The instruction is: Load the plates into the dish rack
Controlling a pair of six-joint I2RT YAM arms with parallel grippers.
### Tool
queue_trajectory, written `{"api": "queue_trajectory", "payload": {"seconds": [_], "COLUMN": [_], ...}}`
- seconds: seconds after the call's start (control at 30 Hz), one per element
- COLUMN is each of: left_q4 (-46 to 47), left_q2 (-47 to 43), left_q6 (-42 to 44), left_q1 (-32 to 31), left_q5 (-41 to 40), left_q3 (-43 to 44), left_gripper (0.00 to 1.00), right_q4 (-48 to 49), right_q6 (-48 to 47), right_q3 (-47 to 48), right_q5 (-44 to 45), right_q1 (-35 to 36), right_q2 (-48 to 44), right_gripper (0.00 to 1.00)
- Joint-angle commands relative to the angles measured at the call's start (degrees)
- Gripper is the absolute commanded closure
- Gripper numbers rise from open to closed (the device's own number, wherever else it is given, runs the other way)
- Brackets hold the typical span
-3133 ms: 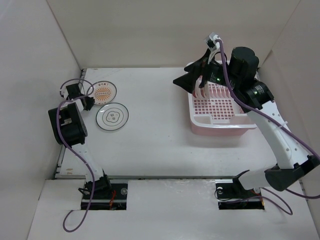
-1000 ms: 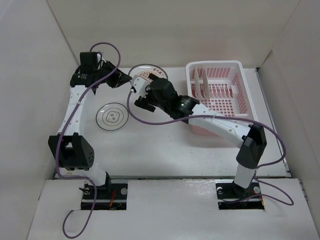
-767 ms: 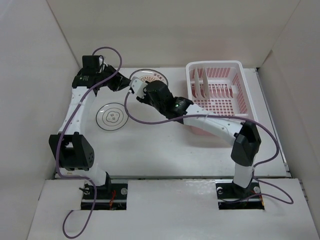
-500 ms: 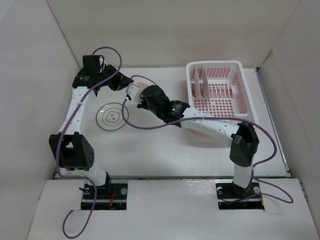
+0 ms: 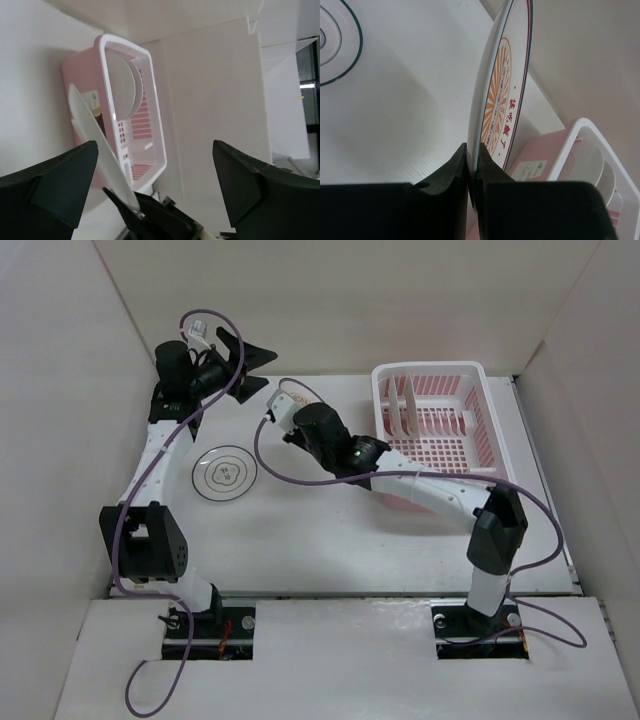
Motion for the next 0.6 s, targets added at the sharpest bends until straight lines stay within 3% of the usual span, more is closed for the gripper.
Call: {"api": "queue_trajectory", "payload": {"seconds": [0.0, 0.07, 0.13, 0.17, 0.2, 0.3, 0.33, 0.4, 0.47, 0.57], "left_q4": [7.9, 1.5, -12.8, -17.9, -27.3, -37.6, -42.4, -44.7, -44.7, -34.7], "left_q2": [-3.4, -3.4, -2.7, -2.7, -1.6, 2.1, 3.9, 3.9, 2.2, -4.6], "left_q6": [2.6, 9.3, 21.6, 25.6, 28.8, 35.4, 36.1, 35.6, 33.7, 32.0], "left_q1": [0.7, 0.7, -1.1, -2.5, -4.0, -10.5, -11.8, -14.7, -15.5, -12.9], "left_q5": [-0.4, -5.9, -13.6, -25.5, -32.8, -55.1, -58.6, -64.8, -66.1, -55.1], "left_q3": [2.2, 4.3, 8.9, 10.8, 12.9, 19.9, 21.6, 24.7, 24.0, 15.4], "left_gripper": [0.00, 0.00, 0.00, 0.00, 0.00, 0.00, 0.00, 0.00, 0.00, 0.00], "right_q4": [4.0, 2.2, -0.2, -1.1, -2.1, -6.1, -6.9, -8.8, -10.1, -10.9], "right_q6": [4.4, 8.0, 10.6, 13.4, 14.9, 19.4, 20.2, 20.8, 20.8, 21.9], "right_q3": [1.6, 2.3, 3.0, 3.5, 3.5, 3.5, 3.5, 2.8, 3.4, 2.5], "right_q5": [1.9, 2.4, 2.4, 1.6, -0.8, -7.2, -11.7, -17.4, -26.1, -31.3], "right_q1": [0.1, -0.6, -3.1, -4.1, -7.2, -14.0, -19.2, -25.1, -33.7, -40.1], "right_q2": [-8.4, -12.4, -15.5, -18.7, -20.4, -25.7, -26.8, -28.1, -28.6, -28.6], "right_gripper": [1.00, 1.00, 1.00, 1.00, 1.00, 1.00, 1.00, 1.00, 1.00, 1.00]}}
